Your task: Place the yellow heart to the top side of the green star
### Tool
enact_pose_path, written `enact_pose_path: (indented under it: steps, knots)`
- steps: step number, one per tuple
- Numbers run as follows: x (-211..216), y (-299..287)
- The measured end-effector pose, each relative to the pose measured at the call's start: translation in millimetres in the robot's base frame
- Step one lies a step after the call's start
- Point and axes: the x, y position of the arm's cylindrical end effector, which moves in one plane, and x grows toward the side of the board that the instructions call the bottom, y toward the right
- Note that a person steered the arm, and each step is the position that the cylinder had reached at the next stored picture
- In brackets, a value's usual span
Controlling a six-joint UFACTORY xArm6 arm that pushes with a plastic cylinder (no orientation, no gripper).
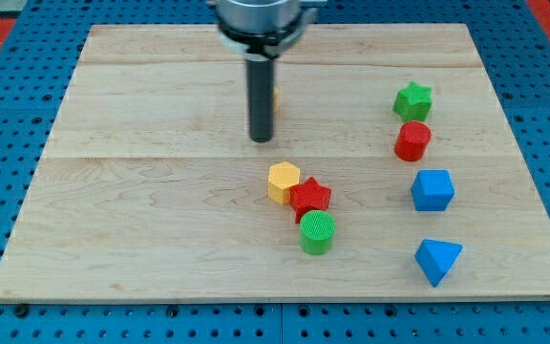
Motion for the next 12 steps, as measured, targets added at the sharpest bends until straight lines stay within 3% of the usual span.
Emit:
enact_pose_path:
  steps: [1,2,3,4,7,11,12]
  knots:
    - [-58,-4]
    - [-72,56]
    - [-68,40]
    - [-27,52]
    - [-95,121]
    - [-135,122]
    - [-146,152]
